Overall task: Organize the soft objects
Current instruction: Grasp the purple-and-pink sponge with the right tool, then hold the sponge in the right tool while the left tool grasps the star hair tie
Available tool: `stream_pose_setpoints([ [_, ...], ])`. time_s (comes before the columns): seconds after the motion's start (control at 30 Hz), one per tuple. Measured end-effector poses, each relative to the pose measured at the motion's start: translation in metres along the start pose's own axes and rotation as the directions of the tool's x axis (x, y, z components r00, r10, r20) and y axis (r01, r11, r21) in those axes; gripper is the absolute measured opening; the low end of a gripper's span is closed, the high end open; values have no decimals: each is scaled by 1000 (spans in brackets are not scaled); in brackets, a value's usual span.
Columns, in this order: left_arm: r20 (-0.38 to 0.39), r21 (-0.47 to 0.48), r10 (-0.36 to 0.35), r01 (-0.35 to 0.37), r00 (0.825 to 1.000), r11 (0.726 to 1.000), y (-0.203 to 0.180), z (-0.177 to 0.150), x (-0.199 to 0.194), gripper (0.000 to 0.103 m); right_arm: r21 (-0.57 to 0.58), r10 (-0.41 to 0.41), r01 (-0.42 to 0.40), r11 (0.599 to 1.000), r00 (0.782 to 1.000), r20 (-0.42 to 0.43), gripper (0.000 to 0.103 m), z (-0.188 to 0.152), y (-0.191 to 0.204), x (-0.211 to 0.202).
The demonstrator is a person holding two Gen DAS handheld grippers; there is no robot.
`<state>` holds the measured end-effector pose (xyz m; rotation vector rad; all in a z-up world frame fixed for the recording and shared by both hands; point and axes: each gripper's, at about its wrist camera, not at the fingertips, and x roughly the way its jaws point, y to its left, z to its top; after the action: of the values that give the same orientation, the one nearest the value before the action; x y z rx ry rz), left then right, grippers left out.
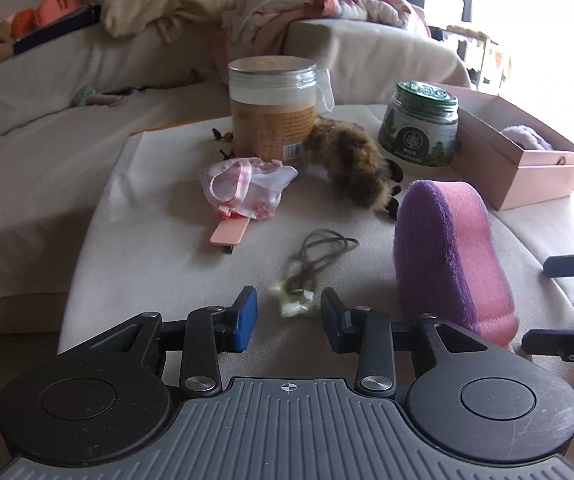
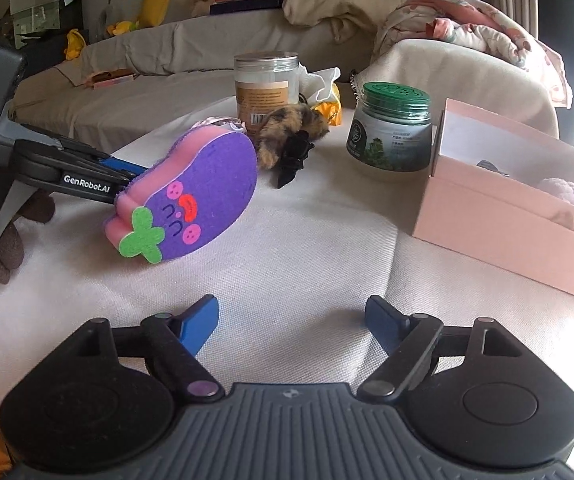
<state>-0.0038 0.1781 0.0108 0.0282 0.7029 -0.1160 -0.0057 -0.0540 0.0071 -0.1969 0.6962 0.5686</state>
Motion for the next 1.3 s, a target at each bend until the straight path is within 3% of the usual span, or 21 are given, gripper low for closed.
stream_pose_setpoints([
  [0.1,25,5,14,-14,1000,1000,-3,-3,-1,38,54,29,-29,998,1000,9,81,7,-4,-4],
  [0.2,42,7,-4,4,999,1000,-3,-5,-3,24,123,92,-97,988,995,44,81,32,-2,-10],
  [0.27,59,10,-2,1,998,1000,-5,-8,-3,24,159,120,-129,979,991,66,81,54,4,-10],
  [0.4,75,-1,-24,25,997,1000,-3,-11,-5,23,243,165,-162,956,986,8,81,89,16,19],
  [0.47,78,-9,-38,39,996,999,-1,-12,-7,23,263,153,-138,955,988,-35,79,96,20,35],
  [0.53,84,-16,-53,54,995,998,0,-14,-11,23,255,143,-120,960,987,-72,49,95,23,43],
  [0.57,89,-18,-63,65,994,998,0,-16,-13,23,261,177,-153,953,982,-70,48,94,20,41],
  [0.67,101,-4,-105,106,989,994,-5,-20,-23,23,251,181,-162,954,982,-56,35,86,13,23],
  [0.97,159,132,-277,258,948,957,-65,-14,-72,22,276,72,-93,957,994,84,33,35,-55,-88],
  [1.07,192,193,-344,308,919,931,-92,3,-80,11,292,-10,-26,956,993,119,33,12,-75,-123],
  [1.13,202,238,-377,328,904,914,-112,21,-80,11,313,-68,19,950,987,145,33,-3,-90,-143],
  [1.23,235,298,-376,302,896,905,-137,52,-73,11,376,-129,55,925,976,175,33,-21,-113,-164],
  [1.3,247,272,-375,308,893,912,-142,72,-68,12,410,-157,70,909,970,184,33,-30,-125,-171],
])
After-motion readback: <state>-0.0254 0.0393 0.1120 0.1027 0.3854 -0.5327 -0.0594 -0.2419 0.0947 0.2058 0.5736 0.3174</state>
